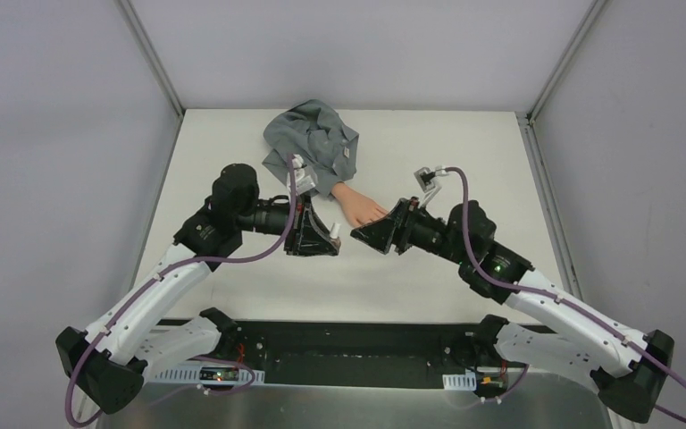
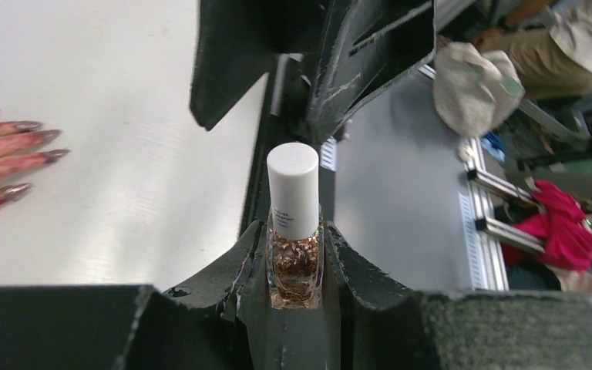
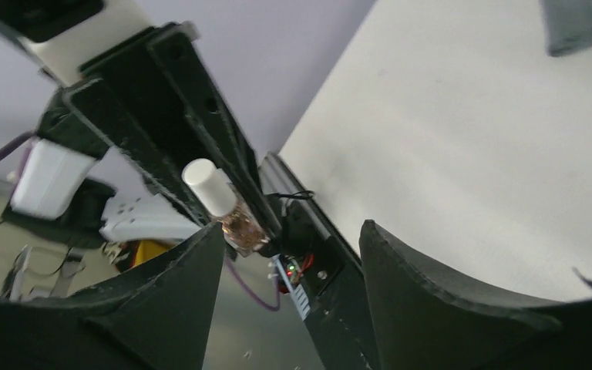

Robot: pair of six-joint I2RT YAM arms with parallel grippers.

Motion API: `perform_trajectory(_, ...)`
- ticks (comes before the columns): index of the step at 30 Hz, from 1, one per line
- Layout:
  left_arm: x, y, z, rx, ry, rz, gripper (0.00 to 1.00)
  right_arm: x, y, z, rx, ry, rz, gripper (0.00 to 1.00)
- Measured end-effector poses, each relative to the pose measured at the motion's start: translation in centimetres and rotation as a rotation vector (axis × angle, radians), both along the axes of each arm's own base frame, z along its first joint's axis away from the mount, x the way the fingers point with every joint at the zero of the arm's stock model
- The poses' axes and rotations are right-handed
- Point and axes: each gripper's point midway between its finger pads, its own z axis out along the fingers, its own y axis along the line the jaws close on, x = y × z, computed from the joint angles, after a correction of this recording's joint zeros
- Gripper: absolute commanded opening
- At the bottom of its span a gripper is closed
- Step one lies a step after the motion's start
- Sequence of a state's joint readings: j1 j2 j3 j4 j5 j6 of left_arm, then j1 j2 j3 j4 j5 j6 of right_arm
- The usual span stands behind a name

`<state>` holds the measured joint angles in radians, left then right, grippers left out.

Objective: Paint the nails
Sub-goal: Screw the nail polish bottle.

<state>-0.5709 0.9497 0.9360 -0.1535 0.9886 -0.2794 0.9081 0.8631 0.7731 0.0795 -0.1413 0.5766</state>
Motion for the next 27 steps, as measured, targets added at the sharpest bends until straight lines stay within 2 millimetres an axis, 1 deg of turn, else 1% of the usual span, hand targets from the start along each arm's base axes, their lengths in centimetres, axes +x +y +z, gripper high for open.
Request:
perform_trajectory(4,-2.5,-0.6,0.5,-0.022,0.014,-0.134,0.00,-2.7,0.7,2.4,0.089,-0.089,0.192,0.70)
perform_trajectory(5,-3.0,-0.7,0.6,-0.026,0.019,-0.165,0.00,-3.8,0.9,3.2,0.118,-0.122,0.258,0.70)
perform_trajectory(8,-4.8,-1.0,0.8,-0.037,0.035,-0.261,0.00,-5.9,1.2,4.7,0.171,-0.190,0.391,0.69)
perform_trajectory(10,-6.2,-1.2,1.0,-0.044,0.045,-0.329,0.00,-7.0,1.4,5.1,0.191,-0.225,0.468,0.67)
perform_trajectory(13,-7.5,-1.2,1.1,-0.052,0.054,-0.394,0.00,-7.8,1.9,5.0,0.201,-0.240,0.547,0.64)
perform_trajectory(17,-8.0,-1.1,1.3,-0.059,0.057,-0.425,0.00,-8.5,2.4,4.6,0.203,-0.241,0.618,0.56)
perform_trajectory(20,-8.1,-1.0,1.4,-0.062,0.055,-0.429,0.00,-8.9,2.6,4.5,0.207,-0.245,0.646,0.54)
perform_trajectory(27,-8.1,-1.1,1.4,-0.062,0.054,-0.429,0.00,-9.8,2.7,5.1,0.229,-0.283,0.676,0.49)
